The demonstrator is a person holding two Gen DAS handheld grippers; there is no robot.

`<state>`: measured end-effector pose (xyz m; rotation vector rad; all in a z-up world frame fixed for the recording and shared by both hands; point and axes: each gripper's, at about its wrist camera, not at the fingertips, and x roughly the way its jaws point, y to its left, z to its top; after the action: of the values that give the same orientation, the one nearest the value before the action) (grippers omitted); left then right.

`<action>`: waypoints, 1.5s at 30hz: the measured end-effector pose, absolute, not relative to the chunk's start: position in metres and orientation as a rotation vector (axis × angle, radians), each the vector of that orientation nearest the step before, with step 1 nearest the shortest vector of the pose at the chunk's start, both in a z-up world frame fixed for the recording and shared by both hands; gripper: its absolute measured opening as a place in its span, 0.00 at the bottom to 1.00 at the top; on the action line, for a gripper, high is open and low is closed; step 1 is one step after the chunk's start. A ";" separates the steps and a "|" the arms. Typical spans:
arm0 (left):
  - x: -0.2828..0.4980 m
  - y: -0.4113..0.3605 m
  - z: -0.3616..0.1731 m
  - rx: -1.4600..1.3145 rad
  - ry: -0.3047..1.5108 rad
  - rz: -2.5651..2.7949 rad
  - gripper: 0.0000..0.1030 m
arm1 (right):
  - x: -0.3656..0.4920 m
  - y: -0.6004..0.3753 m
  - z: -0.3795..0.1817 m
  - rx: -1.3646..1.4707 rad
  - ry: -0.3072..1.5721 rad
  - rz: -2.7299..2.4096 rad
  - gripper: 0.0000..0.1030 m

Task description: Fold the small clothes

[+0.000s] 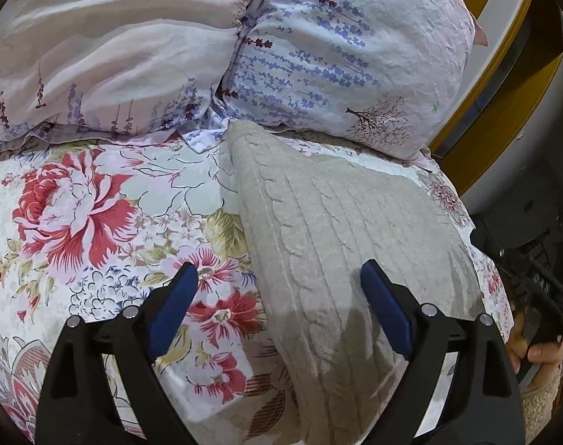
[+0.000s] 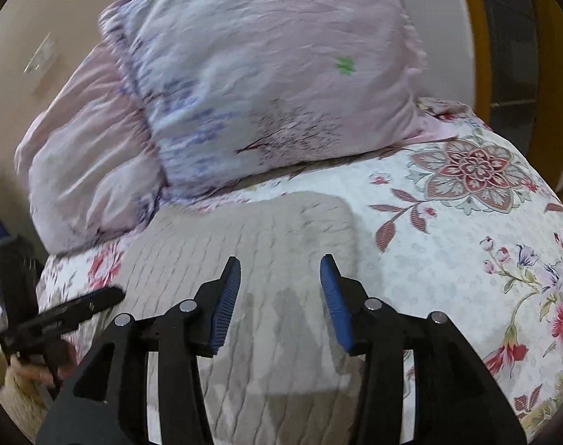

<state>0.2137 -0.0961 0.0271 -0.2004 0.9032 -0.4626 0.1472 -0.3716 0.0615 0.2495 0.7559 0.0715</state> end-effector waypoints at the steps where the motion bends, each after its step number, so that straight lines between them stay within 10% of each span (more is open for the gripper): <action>1: 0.213 -0.096 0.027 -0.200 0.903 -0.461 0.87 | 0.144 -0.370 0.059 0.241 0.765 0.078 0.45; 45: 0.260 -0.096 -0.003 -0.659 1.102 -0.727 0.81 | 0.204 -0.434 -0.011 0.796 0.999 0.321 0.61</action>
<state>0.2599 -0.0965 -0.0029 -0.6594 1.1015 -0.7267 0.2043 -0.4339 -0.0107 0.7962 0.9986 0.3213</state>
